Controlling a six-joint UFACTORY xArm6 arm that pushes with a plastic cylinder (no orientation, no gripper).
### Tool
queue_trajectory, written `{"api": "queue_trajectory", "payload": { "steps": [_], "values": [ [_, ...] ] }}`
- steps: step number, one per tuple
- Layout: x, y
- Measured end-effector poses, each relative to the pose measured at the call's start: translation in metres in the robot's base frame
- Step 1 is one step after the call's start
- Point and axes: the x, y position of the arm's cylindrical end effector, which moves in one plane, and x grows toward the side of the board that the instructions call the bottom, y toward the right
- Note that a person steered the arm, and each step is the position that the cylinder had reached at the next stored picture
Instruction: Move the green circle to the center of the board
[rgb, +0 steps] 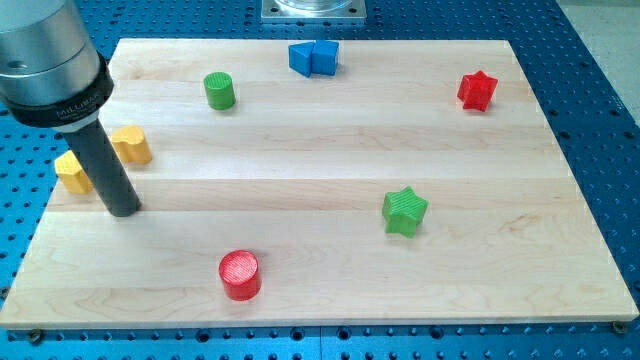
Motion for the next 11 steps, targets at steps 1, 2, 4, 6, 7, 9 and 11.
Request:
{"api": "queue_trajectory", "payload": {
  "steps": [1, 2, 4, 6, 7, 9, 11],
  "values": [
    [0.000, 0.000],
    [0.006, 0.000],
    [0.007, 0.001],
    [0.006, 0.019],
    [-0.030, 0.071],
    [-0.040, 0.075],
    [-0.142, 0.059]
  ]
}}
